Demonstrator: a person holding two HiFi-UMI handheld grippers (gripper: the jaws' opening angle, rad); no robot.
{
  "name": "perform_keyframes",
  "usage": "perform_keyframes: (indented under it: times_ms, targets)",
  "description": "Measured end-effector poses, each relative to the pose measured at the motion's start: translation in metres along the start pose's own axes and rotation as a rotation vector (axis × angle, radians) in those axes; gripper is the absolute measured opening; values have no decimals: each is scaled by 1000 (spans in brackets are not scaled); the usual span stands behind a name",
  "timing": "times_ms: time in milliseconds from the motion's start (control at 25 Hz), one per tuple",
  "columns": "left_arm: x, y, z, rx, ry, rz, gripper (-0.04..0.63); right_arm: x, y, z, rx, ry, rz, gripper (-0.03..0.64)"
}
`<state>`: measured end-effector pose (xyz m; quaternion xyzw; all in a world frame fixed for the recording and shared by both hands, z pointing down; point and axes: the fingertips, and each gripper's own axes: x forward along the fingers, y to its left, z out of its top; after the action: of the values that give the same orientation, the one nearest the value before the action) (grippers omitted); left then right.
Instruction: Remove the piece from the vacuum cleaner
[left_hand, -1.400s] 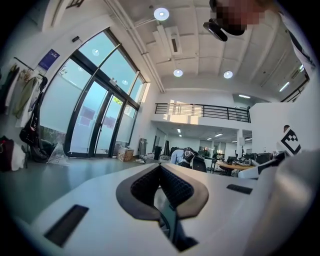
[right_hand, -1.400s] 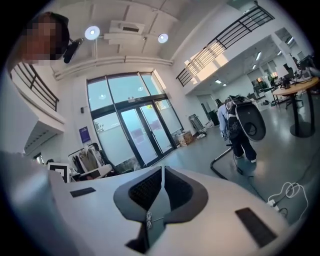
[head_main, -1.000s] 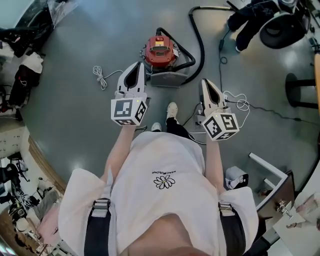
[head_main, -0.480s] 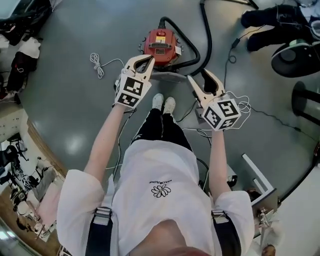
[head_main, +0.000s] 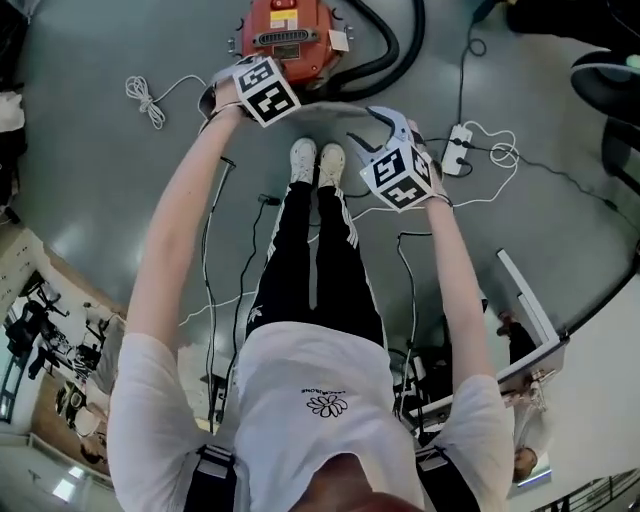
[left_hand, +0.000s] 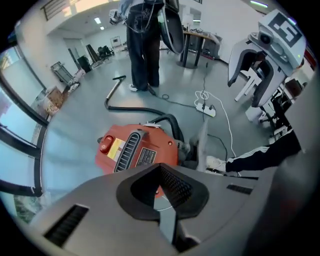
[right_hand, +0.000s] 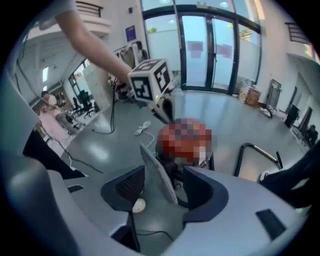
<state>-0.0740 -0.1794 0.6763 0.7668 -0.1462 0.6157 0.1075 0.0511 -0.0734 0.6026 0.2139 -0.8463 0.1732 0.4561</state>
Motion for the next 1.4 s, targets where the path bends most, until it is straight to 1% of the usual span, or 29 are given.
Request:
perform_keyframes:
  times_ms: [80, 160, 200, 280, 360, 440, 640, 720, 760, 800, 840, 920, 1120, 1280, 1400]
  targets:
    - [29, 0, -2, 54, 30, -2, 6, 37, 4, -34, -61, 84, 39, 229]
    - [47, 18, 5, 106, 45, 28, 6, 70, -8, -54, -140, 144, 39, 229]
    - [52, 25, 6, 113, 58, 35, 6, 83, -12, -60, -175, 169, 36, 229]
    - [59, 29, -2, 108, 99, 24, 6, 102, -11, -70, -213, 214, 45, 229]
    - [67, 26, -12, 95, 147, -7, 6, 115, -8, -79, -218, 252, 63, 229]
    - [71, 25, -17, 86, 176, -28, 6, 129, -10, -87, -219, 286, 72, 229]
    - [71, 25, -17, 80, 184, -36, 6, 162, -12, -102, -258, 379, 86, 229]
    - [70, 25, -16, 80, 180, -35, 6, 172, -15, -110, -294, 442, 73, 227]
    - [70, 25, -16, 79, 179, -34, 6, 174, -17, -114, -325, 471, 55, 158]
    - [69, 26, -15, 79, 178, -34, 6, 175, -20, -116, -354, 486, 32, 26]
    - [69, 26, -15, 78, 177, -34, 6, 176, -22, -119, -370, 488, 14, 25]
    - [68, 26, -15, 76, 178, -35, 6, 176, -23, -122, -364, 477, 1, 23]
    - [68, 26, -15, 71, 183, -40, 6, 173, -12, -119, -336, 475, 18, 23]
    - [68, 26, -16, 66, 191, -48, 6, 167, 10, -121, -388, 466, 57, 23]
    - [68, 26, -17, 63, 199, -58, 6, 164, 19, -122, -374, 440, 41, 23]
